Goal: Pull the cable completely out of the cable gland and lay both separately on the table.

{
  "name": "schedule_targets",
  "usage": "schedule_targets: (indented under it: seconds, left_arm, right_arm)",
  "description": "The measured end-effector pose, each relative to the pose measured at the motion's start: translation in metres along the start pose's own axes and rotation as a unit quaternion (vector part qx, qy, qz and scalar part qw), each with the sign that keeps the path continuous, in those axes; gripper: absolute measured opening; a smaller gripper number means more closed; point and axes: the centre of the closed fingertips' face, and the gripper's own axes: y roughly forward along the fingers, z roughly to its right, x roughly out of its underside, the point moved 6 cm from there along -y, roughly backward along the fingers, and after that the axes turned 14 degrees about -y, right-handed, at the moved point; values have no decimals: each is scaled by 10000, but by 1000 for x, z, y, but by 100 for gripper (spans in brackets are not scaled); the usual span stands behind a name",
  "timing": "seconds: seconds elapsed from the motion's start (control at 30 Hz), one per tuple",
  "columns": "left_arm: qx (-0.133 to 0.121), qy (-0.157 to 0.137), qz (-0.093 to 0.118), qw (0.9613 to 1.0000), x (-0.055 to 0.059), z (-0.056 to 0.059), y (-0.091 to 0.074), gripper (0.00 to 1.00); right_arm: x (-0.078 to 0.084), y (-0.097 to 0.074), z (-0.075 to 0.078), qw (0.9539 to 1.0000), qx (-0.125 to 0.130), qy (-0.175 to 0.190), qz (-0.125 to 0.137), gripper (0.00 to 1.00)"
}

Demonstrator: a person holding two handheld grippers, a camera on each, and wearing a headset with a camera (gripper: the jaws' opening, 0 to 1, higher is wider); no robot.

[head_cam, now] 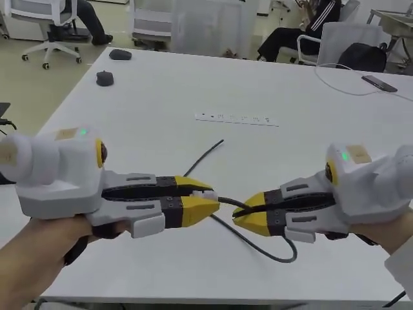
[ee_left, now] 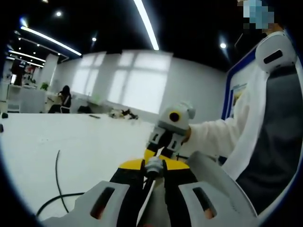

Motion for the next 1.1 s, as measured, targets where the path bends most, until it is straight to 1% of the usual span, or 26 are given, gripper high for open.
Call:
schedule_targets:
  seconds: [0.17, 0.3, 0.5, 0.53, 0.67, 0.9, 0.97, 1.0, 1.1]
  left_arm:
    - [-33, -26, 14, 10000, 0, -1, 0, 16]
    - [-66, -46, 31, 10000, 0, -3, -1, 16]
    - [-83, -63, 57, 9999, -1, -4, -1, 16]
    - [-90, -82, 71, 9999, -1, -4, -1, 16]
    - [-58, -114, 113, 9999, -2, -4, 0, 16]
    - [-75, -188, 164, 9997, -1, -5, 0, 16]
    - [-70, -241, 186, 9995, -1, -6, 0, 16]
    - [-63, -280, 207, 9994, -1, -6, 0, 16]
    - [-96, -314, 237, 9992, -1, -8, -1, 16]
  right_arm:
    - [16, -5, 0, 9996, 77, 188, -172, 1]
    - [29, -10, 0, 9985, 176, 395, -330, 1]
    - [47, -15, 0, 9953, 342, 686, -591, 1]
    - [52, -17, 0, 9942, 376, 760, -665, 1]
    - [63, -20, 2, 9915, 460, 937, -782, 1]
    - [65, -21, 1, 9901, 483, 1047, -805, 2]
    - [65, -21, 0, 9890, 432, 1178, -785, 2]
    - [64, -22, -1, 9888, 372, 1219, -776, 2]
    - [59, -25, -2, 9899, 377, 1168, -707, 2]
